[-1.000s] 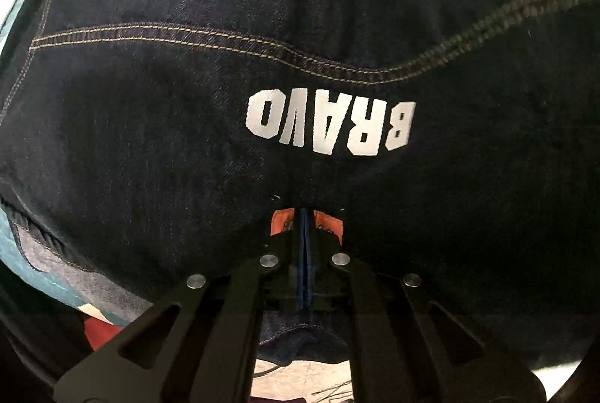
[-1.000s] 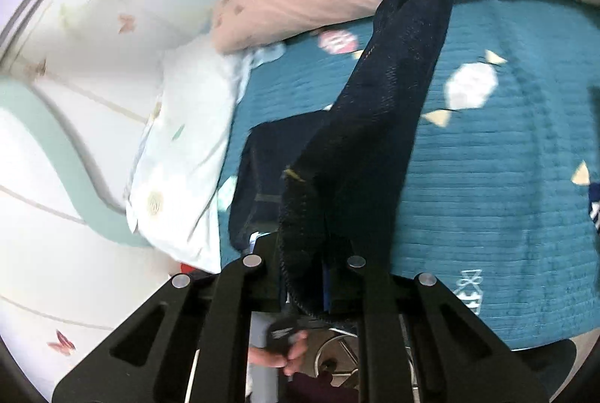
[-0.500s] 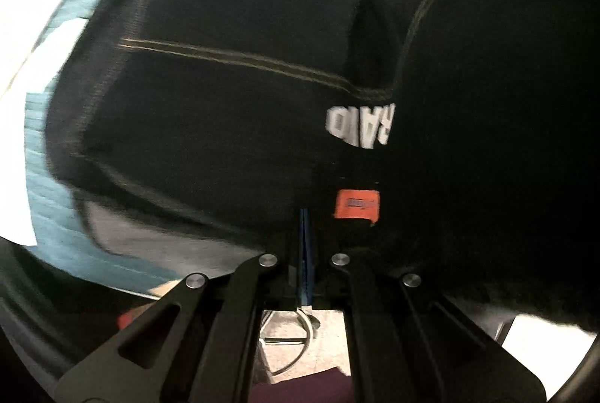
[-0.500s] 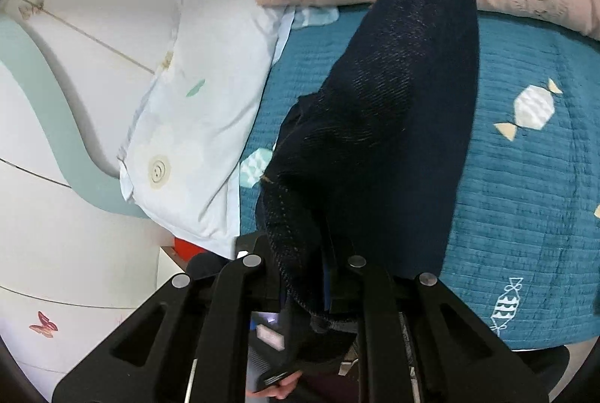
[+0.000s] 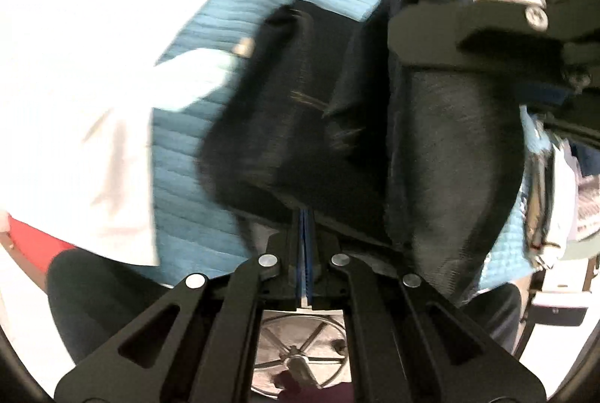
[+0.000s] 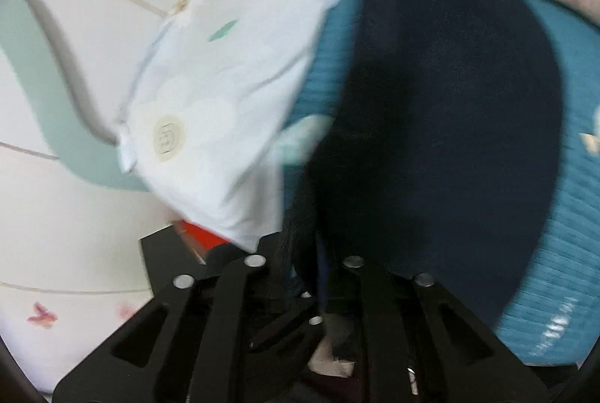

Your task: Fold large clothes

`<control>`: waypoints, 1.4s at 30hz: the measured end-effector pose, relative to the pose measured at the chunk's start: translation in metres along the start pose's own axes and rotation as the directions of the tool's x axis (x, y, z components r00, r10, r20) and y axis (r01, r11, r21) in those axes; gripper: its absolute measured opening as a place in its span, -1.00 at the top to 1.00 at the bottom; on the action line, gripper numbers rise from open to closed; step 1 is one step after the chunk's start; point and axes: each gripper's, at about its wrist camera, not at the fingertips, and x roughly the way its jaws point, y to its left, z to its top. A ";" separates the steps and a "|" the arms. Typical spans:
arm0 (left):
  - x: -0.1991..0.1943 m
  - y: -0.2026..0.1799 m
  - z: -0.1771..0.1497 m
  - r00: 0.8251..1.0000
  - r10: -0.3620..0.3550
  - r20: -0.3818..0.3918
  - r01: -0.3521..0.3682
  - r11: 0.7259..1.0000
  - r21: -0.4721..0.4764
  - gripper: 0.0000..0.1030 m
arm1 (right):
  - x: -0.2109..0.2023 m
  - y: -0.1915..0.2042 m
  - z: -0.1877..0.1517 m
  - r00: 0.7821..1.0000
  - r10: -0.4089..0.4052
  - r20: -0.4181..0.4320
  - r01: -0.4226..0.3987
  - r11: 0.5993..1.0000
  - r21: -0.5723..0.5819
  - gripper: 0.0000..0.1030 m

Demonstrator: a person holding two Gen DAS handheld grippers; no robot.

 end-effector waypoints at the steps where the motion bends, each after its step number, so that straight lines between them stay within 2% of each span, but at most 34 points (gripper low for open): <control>1: -0.002 0.008 -0.002 1.000 0.002 0.001 -0.002 1.000 -0.006 0.94 | 0.006 0.004 0.002 0.999 -0.034 -0.005 0.034 0.999 -0.007 0.82; 2: -0.003 0.016 -0.002 1.000 0.006 0.003 -0.006 1.000 -0.017 0.94 | 0.018 0.007 0.006 0.998 -0.055 -0.017 0.055 0.998 -0.009 0.82; 6: -0.013 0.044 0.013 0.999 0.041 0.001 -0.041 0.998 -0.041 0.94 | 0.050 0.001 0.017 0.998 -0.030 -0.064 0.032 0.999 0.038 0.82; 9: -0.005 0.057 0.014 0.999 0.030 -0.012 -0.031 0.997 -0.071 0.94 | 0.074 -0.009 0.020 0.995 -0.019 -0.097 0.027 0.996 0.082 0.82; 12: 0.001 0.070 0.014 0.998 0.051 -0.026 -0.053 0.995 -0.085 0.94 | 0.100 -0.020 0.024 0.991 -0.031 -0.132 0.046 0.992 0.115 0.82; 15: 0.002 0.081 0.012 0.998 0.044 -0.039 -0.048 0.993 -0.105 0.94 | 0.132 -0.036 0.024 0.982 -0.044 -0.185 0.071 0.987 0.143 0.68; 17: 0.002 0.086 0.011 0.998 0.053 -0.042 -0.057 0.992 -0.111 0.94 | 0.141 -0.038 0.021 0.982 -0.020 -0.186 0.047 0.989 0.137 0.44; 18: 0.001 0.088 0.011 0.998 0.056 -0.040 -0.060 0.992 -0.112 0.94 | 0.141 -0.036 0.021 0.983 0.015 -0.183 0.009 0.991 0.133 0.35; 19: -0.001 0.089 0.011 0.998 0.057 -0.036 -0.061 0.992 -0.111 0.94 | 0.140 -0.034 0.019 0.980 0.068 -0.187 -0.042 0.989 0.141 0.11; 20: -0.005 0.089 0.010 0.998 0.058 -0.035 -0.062 0.992 -0.110 0.94 | 0.138 -0.032 0.018 0.975 0.108 -0.194 -0.080 0.986 0.149 -0.03; 21: -0.007 0.091 0.011 0.998 0.061 -0.032 -0.064 0.992 -0.113 0.94 | 0.133 -0.030 0.019 0.972 0.134 -0.192 -0.106 0.983 0.149 -0.03; 24: -0.018 0.091 0.014 0.998 0.054 -0.010 -0.055 0.992 -0.116 0.94 | 0.106 -0.020 0.019 0.982 0.133 -0.131 -0.122 0.989 0.086 -0.03; 26: -0.027 0.085 0.015 0.999 0.051 0.006 -0.050 0.994 -0.098 0.94 | 0.077 -0.023 0.016 0.985 0.156 -0.068 -0.150 0.985 0.085 -0.03; 27: -0.029 0.081 0.017 0.999 0.047 0.013 -0.046 0.995 -0.085 0.94 | 0.064 -0.024 0.013 0.989 0.139 -0.042 -0.135 0.988 0.074 -0.03; 30: -0.025 0.062 0.023 1.000 0.008 0.018 -0.008 0.999 -0.036 0.94 | 0.020 -0.035 -0.005 0.998 0.004 0.065 -0.007 0.999 0.041 0.03; 31: -0.022 0.053 0.025 1.000 0.000 0.013 0.001 1.000 -0.015 0.94 | 0.008 -0.044 -0.014 0.996 -0.044 0.077 0.040 0.998 0.046 0.33; 32: -0.017 0.043 0.026 1.000 -0.013 0.002 0.013 1.000 0.006 0.94 | 0.003 -0.050 -0.020 0.994 -0.072 0.078 0.068 0.997 0.046 0.58; 35: 0.002 0.017 0.030 0.997 -0.065 -0.039 0.067 0.996 0.051 0.94 | -0.003 -0.069 -0.046 0.986 -0.158 0.059 0.155 0.987 0.051 0.79; 37: 0.017 0.000 0.028 0.997 -0.047 -0.065 0.052 0.995 0.084 0.94 | -0.003 -0.084 -0.063 0.978 -0.204 0.029 0.202 0.976 0.080 0.80; 40: 0.039 -0.011 0.022 0.994 -0.023 -0.108 0.034 0.993 0.110 0.95 | 0.003 -0.103 -0.093 0.978 -0.206 -0.011 0.206 0.969 0.138 0.80; 42: 0.060 -0.006 0.018 0.989 0.036 -0.145 -0.021 0.995 0.101 0.96 | 0.010 -0.117 -0.111 0.980 -0.195 -0.039 0.199 0.963 0.181 0.83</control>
